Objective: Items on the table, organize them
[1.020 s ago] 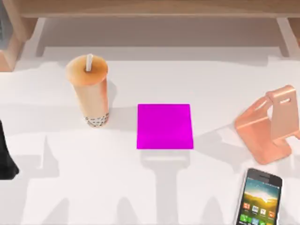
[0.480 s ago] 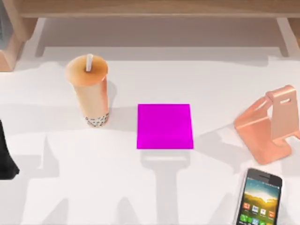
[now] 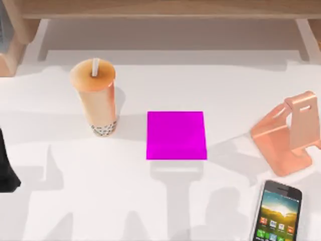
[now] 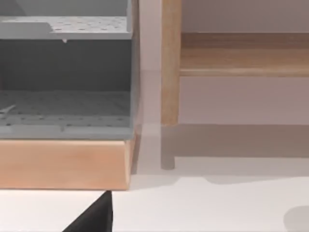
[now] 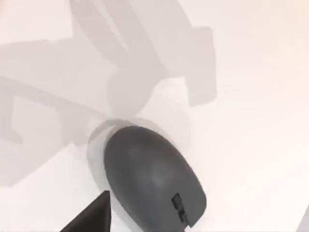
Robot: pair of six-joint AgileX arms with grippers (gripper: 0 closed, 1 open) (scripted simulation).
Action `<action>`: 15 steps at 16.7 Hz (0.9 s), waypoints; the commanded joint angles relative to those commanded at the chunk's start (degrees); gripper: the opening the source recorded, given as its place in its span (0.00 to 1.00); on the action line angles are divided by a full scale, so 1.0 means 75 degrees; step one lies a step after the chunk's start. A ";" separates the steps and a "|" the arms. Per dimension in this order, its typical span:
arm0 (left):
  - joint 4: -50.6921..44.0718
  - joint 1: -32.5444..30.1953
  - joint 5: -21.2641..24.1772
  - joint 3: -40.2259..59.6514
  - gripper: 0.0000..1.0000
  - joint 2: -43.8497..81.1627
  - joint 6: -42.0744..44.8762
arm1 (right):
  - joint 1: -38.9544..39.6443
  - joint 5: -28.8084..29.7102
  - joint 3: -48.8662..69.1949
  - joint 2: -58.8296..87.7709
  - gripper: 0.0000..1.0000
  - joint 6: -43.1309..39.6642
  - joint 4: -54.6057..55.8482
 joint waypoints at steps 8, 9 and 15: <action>0.0000 0.0000 0.0000 0.0000 1.00 0.0000 0.0000 | -0.0930 0.0022 0.3271 0.4555 1.00 -0.4401 -0.2710; 0.0000 0.0000 0.0000 0.0000 1.00 0.0000 0.0000 | -0.1007 0.0025 0.3537 0.4927 1.00 -0.4760 -0.2931; 0.0000 0.0000 0.0000 0.0000 1.00 0.0000 0.0000 | -0.1181 0.0031 0.4126 0.5716 1.00 -0.5538 -0.3419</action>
